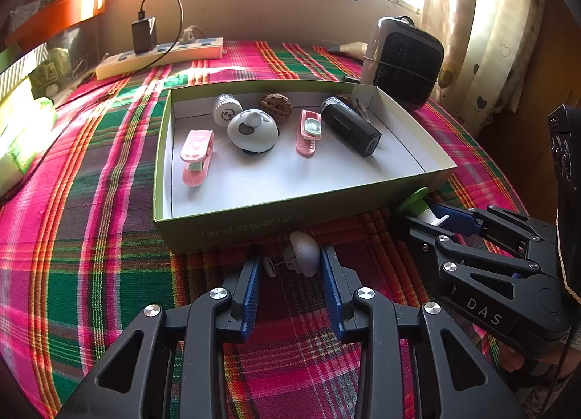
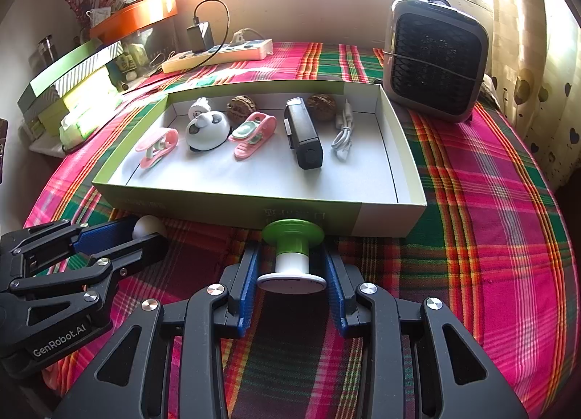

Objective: Organize objects
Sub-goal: 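Lift the white knob and spool off the tablecloth with both grippers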

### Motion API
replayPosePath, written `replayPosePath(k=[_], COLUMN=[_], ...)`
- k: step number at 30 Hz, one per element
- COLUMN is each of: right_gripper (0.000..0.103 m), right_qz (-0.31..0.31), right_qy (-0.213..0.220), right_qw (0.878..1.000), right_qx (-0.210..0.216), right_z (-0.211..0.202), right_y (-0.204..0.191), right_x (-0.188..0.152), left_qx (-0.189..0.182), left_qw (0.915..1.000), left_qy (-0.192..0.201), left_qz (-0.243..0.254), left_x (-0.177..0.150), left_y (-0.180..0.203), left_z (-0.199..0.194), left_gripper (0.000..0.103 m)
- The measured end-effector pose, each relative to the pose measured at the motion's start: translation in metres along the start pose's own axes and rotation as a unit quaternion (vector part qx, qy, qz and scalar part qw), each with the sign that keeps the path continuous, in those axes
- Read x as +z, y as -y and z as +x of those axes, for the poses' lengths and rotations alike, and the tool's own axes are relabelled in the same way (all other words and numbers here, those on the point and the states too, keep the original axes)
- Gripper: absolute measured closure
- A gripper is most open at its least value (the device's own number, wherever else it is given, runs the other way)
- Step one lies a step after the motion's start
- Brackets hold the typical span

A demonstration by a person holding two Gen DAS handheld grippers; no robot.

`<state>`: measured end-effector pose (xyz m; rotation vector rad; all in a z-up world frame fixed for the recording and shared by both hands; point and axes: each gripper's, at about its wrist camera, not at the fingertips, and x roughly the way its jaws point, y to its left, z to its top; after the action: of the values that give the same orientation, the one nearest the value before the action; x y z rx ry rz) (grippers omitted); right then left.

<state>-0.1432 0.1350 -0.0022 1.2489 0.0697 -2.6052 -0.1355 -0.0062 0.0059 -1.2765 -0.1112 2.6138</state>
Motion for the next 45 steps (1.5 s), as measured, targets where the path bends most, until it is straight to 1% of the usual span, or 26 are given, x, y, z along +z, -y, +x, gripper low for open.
replayPosePath(k=[14,23,31,45], right_gripper=[0.068,0.068,0.068,0.068], right_qz=[0.006,0.006,0.006,0.002], right_qy=[0.001,0.003,0.002,0.017], right_qw=[1.000,1.000,1.000,0.999], right_qx=[0.006,0.013,0.017,0.029], right_z=[-0.001,-0.004,-0.004,-0.018], right_y=[0.000,-0.001,-0.003,-0.007], right_x=[-0.002,-0.003,-0.003,0.001], left_qx=[-0.003,0.007,0.008,0.007], left_qw=[1.0000,1.0000,0.9999,0.9997], left_qy=[0.000,0.005,0.009,0.022], left_qz=[-0.004,-0.001,0.000,0.007], left_x=[-0.001,0.002,0.000,0.000], left_y=[0.000,-0.001,-0.001,0.003], left_z=[0.000,-0.002,-0.006,-0.020], left_gripper=[0.073,0.073,0.073,0.073])
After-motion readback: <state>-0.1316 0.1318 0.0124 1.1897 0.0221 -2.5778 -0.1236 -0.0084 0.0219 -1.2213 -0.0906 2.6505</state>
